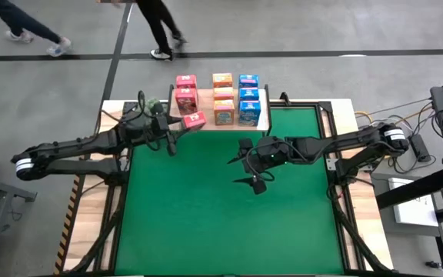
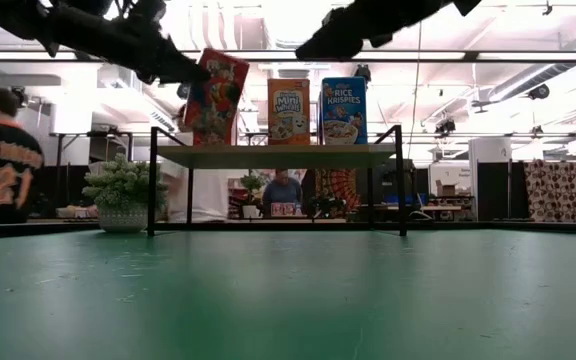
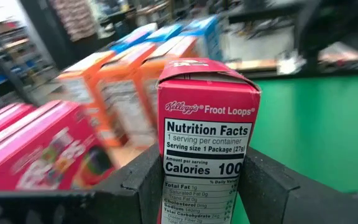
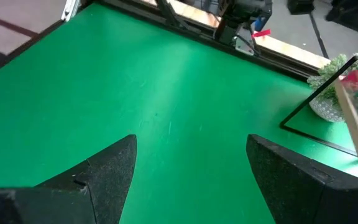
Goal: Stack cereal on shelf
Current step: Put the red cereal box on the shelf aligned with the other red cereal boxes
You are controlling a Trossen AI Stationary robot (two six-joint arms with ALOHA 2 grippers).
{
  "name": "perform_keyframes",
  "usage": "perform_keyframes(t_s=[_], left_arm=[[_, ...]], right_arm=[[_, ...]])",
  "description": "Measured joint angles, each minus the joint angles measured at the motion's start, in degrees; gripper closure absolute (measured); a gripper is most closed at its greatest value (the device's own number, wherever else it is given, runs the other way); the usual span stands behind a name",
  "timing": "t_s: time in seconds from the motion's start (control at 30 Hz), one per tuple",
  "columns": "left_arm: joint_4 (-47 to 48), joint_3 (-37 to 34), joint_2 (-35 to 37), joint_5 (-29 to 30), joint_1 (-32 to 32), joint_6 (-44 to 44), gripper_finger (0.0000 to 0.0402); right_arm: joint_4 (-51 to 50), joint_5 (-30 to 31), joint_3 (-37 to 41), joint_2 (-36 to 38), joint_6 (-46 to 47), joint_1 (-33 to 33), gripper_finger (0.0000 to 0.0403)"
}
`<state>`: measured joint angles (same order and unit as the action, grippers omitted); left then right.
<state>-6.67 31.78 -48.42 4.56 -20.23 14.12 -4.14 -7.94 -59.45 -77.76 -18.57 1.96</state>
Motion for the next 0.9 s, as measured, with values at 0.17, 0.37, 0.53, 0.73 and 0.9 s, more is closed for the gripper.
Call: perform_keyframes(t_s=[0.17,0.37,0.53,0.73,0.9], left_arm=[[0.04,0.23,2.57,-5.8,0.07,-1.15,0.0244],[2.86,0.01,5.85,-8.23,0.05,-1.25,0.0244],[4.07,-0.12,6.75,-11.69,0.11,-2.11,0.0244],[3.94,-0.4,5.65,-13.42,0.17,-2.68,0.0244],[1.15,-0.43,4.38,-13.42,0.17,-2.71,0.0244]], right_arm=[[-0.42,0.0,-2.1,0.02,0.16,0.0,0.011],[-2.06,0.2,-6.1,0.02,0.92,0.0,0.011],[-5.48,0.44,-12.37,0.0,0.66,-0.44,0.011],[-9.42,0.49,-19.74,-0.1,-0.61,-2.6,0.011],[-10.62,0.44,-24.81,-2.92,-0.81,-4.91,0.011]])
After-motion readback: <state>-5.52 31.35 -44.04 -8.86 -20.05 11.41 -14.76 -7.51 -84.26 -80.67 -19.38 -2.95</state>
